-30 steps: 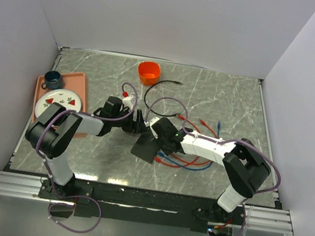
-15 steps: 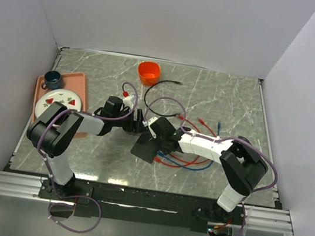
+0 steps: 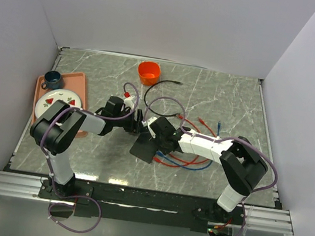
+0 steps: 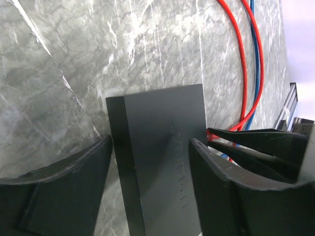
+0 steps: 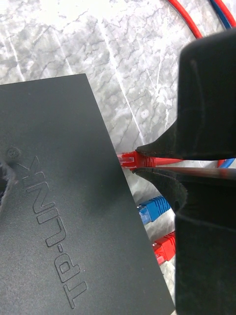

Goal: Insert the plug into the switch port

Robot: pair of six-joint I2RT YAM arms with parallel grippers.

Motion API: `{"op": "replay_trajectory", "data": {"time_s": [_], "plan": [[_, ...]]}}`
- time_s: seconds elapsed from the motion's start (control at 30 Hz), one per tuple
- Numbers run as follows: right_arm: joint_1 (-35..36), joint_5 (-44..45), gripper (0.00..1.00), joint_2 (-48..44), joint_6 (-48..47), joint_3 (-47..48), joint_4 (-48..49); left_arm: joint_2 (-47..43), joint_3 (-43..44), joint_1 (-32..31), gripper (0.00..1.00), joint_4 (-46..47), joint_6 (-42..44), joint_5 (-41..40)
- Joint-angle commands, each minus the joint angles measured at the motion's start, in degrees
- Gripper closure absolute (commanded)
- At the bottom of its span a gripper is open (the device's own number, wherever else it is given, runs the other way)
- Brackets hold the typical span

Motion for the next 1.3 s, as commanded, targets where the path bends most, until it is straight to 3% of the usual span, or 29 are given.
{"op": "replay_trajectory", "data": {"time_s": [0.0,0.37,0.83,1.27], "plan": [[0.8,-1.4,1.0,-0.7,-0.9,3.6,3.5,1.8,0.4,-0.4,0.33,-2.4,1.0,1.4],[0.8,-4.1,1.0,0.0,-1.1,6.9,2.2,2.9,0.2,-3.0,0.48,-0.7,-0.4,1.1],[0.7,-3.5,1.0,5.1,2.9,12.8,-3.1,-3.3,-4.0,-7.0,0.52,1.9,-5.6,-2.7],[0.8,-1.5,1.0,-1.4,5.1,7.0,7.1,-7.5,-6.5,-12.7,0.54,3.9,-10.6,-4.5]]}}
